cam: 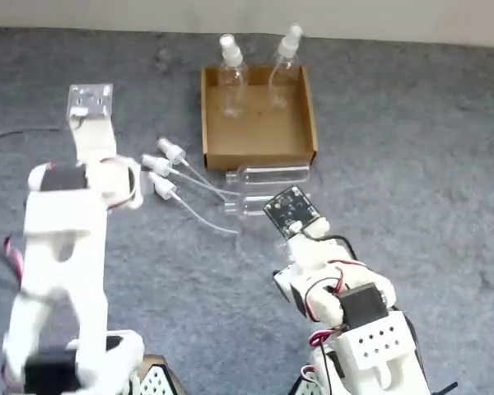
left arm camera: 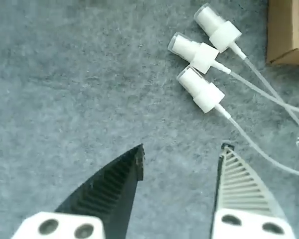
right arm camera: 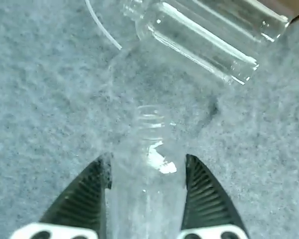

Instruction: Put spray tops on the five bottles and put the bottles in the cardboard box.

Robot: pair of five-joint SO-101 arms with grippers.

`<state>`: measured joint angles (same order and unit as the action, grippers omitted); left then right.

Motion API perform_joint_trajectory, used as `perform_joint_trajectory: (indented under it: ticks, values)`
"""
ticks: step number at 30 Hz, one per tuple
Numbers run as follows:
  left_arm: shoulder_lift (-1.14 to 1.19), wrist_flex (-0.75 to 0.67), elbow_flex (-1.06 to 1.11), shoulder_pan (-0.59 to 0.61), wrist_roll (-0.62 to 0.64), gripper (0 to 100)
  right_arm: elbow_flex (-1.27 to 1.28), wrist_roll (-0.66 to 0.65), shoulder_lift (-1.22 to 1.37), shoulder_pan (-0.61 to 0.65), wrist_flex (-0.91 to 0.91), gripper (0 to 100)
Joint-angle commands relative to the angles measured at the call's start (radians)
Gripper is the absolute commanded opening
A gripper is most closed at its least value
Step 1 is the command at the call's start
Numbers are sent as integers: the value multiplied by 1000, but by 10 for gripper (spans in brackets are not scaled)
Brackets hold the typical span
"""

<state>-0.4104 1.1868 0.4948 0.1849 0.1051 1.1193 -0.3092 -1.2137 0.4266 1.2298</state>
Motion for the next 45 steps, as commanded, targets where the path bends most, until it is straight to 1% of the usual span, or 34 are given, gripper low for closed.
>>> perform_joint_trajectory:
  ticks: [1,5,8,12,14,21,28,35,43,45]
  values:
    - [226,3,-189,-56,127,190,-10,11,-10,10,-22,5]
    - [374,-6,-255,-58,157,190,12,6,-10,13,-24,5]
    - [444,-68,-259,-54,160,191,35,6,-13,12,-35,5]
    - [516,-127,-259,-61,216,191,36,6,-13,12,-30,5]
    - [544,-158,-259,-56,229,191,36,6,-13,12,-30,5]
    - [604,-236,-259,-54,353,191,36,6,-13,13,-30,5]
    - [610,-252,-283,-71,451,191,38,6,-13,13,-30,5]
    - [615,-255,-283,-44,459,190,38,5,-12,13,-30,5]
    - [611,-270,-188,-36,453,186,38,5,-10,13,-31,5]
    - [611,-265,-173,-36,422,185,38,5,-10,13,-30,5]
